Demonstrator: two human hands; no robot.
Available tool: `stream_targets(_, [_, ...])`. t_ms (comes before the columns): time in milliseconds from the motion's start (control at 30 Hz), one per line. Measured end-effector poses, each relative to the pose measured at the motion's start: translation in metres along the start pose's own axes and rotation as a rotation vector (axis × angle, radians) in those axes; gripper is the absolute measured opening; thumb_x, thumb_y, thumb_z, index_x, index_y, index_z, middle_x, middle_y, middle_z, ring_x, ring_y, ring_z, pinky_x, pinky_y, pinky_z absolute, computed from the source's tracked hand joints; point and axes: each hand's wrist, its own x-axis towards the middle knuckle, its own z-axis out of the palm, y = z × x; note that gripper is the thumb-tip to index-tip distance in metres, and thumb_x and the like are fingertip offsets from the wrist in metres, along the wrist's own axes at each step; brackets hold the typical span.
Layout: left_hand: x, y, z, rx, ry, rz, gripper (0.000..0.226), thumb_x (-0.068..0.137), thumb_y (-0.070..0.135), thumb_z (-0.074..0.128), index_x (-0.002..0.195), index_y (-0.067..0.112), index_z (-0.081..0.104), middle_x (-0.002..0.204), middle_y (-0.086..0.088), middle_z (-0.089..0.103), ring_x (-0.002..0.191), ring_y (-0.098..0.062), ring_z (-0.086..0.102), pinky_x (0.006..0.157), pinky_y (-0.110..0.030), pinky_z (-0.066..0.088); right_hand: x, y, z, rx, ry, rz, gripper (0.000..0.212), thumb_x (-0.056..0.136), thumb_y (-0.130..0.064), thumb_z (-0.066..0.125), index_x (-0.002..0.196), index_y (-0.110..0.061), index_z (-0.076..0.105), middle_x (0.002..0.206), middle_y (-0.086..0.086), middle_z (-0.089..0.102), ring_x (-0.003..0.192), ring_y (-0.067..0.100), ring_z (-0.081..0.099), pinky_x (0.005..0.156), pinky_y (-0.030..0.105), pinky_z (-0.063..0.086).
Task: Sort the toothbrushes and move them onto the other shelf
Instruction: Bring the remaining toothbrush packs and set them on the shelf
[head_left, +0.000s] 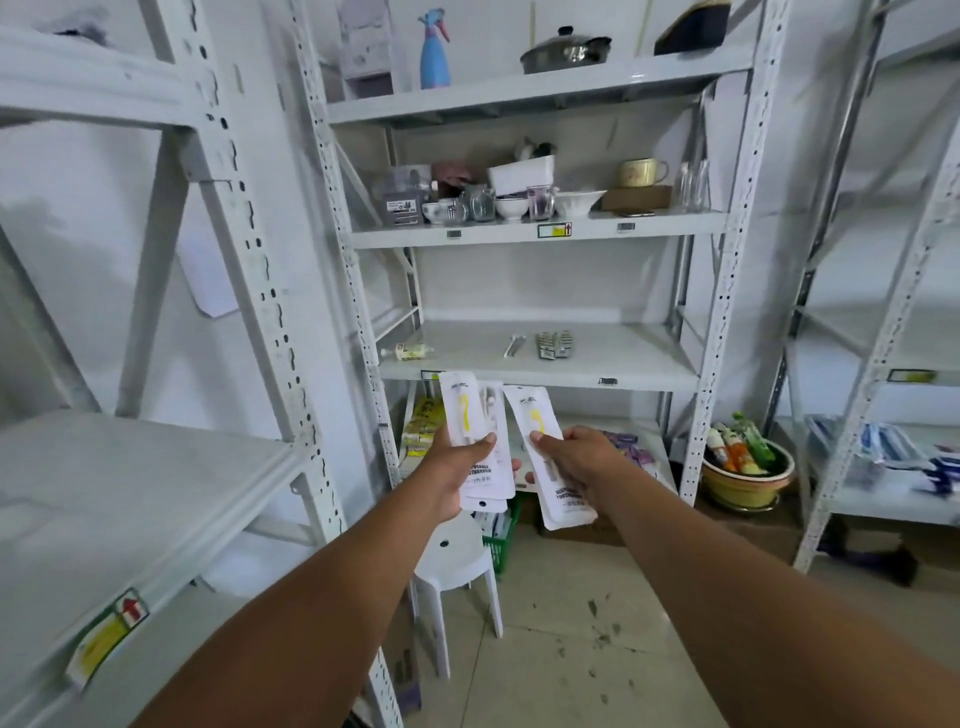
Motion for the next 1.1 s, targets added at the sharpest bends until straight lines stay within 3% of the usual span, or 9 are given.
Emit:
stream_targets(133, [0.036, 0.005, 0.002, 0.0, -0.015, 0.0, 0.021, 0.092, 0.005, 0.058, 0.109, 0.017, 0.055, 0.096, -0.016, 0.071, 0.058, -0.022, 0.074, 0.044, -0.037, 0.057, 0.032, -0.004, 0.0, 0.04, -0.02, 0.024, 0.025, 0.088, -0.021, 0.071, 0.093, -0.004, 0.054, 0.076, 0.016, 0.071, 0.052, 0.024, 0.07, 0.049, 0.031, 0.058])
stream_targets(233, [0.071, 0.011, 0.0, -0.014, -0.054, 0.007, 0.032, 0.093, 0.005, 0.057, 0.123, 0.012, 0.053, 0.094, -0.016, 0.072, 0.062, -0.024, 0.074, 0.047, -0.038, 0.057, 0.062, -0.007, 0.004, 0.02, 0.006, 0.029, 0.026, 0.086, -0.023, 0.072, 0.092, -0.003, 0.057, 0.079, 0.018, 0.073, 0.062, 0.03, 0.073, 0.068, 0.045, 0.062])
stream_targets(333, [0.112, 0.019, -0.004, 0.0, -0.069, 0.006, 0.036, 0.093, 0.006, 0.056, 0.128, 0.009, 0.05, 0.083, -0.014, 0.075, 0.061, -0.024, 0.074, 0.048, -0.038, 0.058, 0.094, -0.013, 0.007, 0.036, -0.003, 0.034, 0.025, 0.088, -0.021, 0.07, 0.093, 0.002, 0.062, 0.071, 0.017, 0.073, 0.055, 0.026, 0.072, 0.059, 0.036, 0.061])
stream_targets(433, [0.153, 0.028, -0.011, -0.003, -0.077, -0.014, 0.034, 0.093, 0.008, 0.057, 0.126, 0.01, 0.048, 0.068, -0.01, 0.076, 0.058, -0.023, 0.074, 0.044, -0.036, 0.057, 0.128, -0.023, 0.013, 0.029, 0.064, 0.018, 0.025, 0.09, -0.019, 0.067, 0.077, -0.002, 0.057, 0.043, 0.001, 0.062, 0.036, 0.012, 0.061, 0.04, 0.017, 0.047])
stream_targets(533, [0.19, 0.033, -0.017, -0.021, -0.102, -0.031, 0.041, 0.091, 0.008, 0.06, 0.129, 0.013, 0.048, 0.091, -0.016, 0.075, 0.064, -0.026, 0.075, 0.049, -0.038, 0.057, 0.17, -0.028, 0.022, -0.012, 0.129, 0.001, 0.031, 0.083, -0.031, 0.074, 0.08, -0.006, 0.056, 0.057, 0.003, 0.055, 0.046, 0.016, 0.052, 0.05, 0.024, 0.042])
stream_targets(633, [0.225, 0.035, -0.021, -0.037, -0.114, -0.027, 0.044, 0.088, 0.007, 0.064, 0.129, 0.013, 0.049, 0.109, -0.021, 0.071, 0.069, -0.028, 0.075, 0.055, -0.041, 0.059, 0.203, -0.028, 0.027, -0.038, 0.158, -0.003, 0.032, 0.084, -0.032, 0.074, 0.075, -0.01, 0.053, 0.057, 0.001, 0.049, 0.042, 0.012, 0.041, 0.044, 0.021, 0.035])
stream_targets(833, [0.286, 0.032, -0.017, -0.057, -0.131, -0.029, 0.047, 0.085, 0.003, 0.067, 0.127, 0.016, 0.05, 0.112, -0.019, 0.07, 0.075, -0.031, 0.075, 0.062, -0.044, 0.059, 0.263, -0.023, 0.018, -0.025, 0.175, 0.029, 0.031, 0.085, -0.033, 0.072, 0.082, -0.01, 0.053, 0.06, -0.001, 0.05, 0.047, 0.012, 0.041, 0.045, 0.022, 0.033])
stream_targets(967, [0.33, 0.031, -0.011, -0.049, -0.117, -0.046, 0.044, 0.085, 0.003, 0.067, 0.124, 0.017, 0.051, 0.108, -0.017, 0.071, 0.071, -0.029, 0.075, 0.06, -0.043, 0.059, 0.308, -0.018, 0.01, -0.003, 0.171, 0.035, 0.024, 0.086, -0.028, 0.072, 0.077, -0.01, 0.058, 0.041, -0.007, 0.052, 0.031, 0.006, 0.043, 0.038, 0.017, 0.034])
stream_targets(1100, [0.375, 0.032, 0.002, -0.023, -0.1, -0.05, 0.044, 0.086, 0.004, 0.066, 0.126, 0.013, 0.051, 0.111, -0.02, 0.07, 0.067, -0.027, 0.075, 0.056, -0.04, 0.059, 0.361, -0.014, -0.002, 0.02, 0.135, 0.056, 0.023, 0.088, -0.026, 0.071, 0.077, -0.008, 0.061, 0.041, -0.005, 0.053, 0.026, 0.005, 0.042, 0.035, 0.014, 0.033])
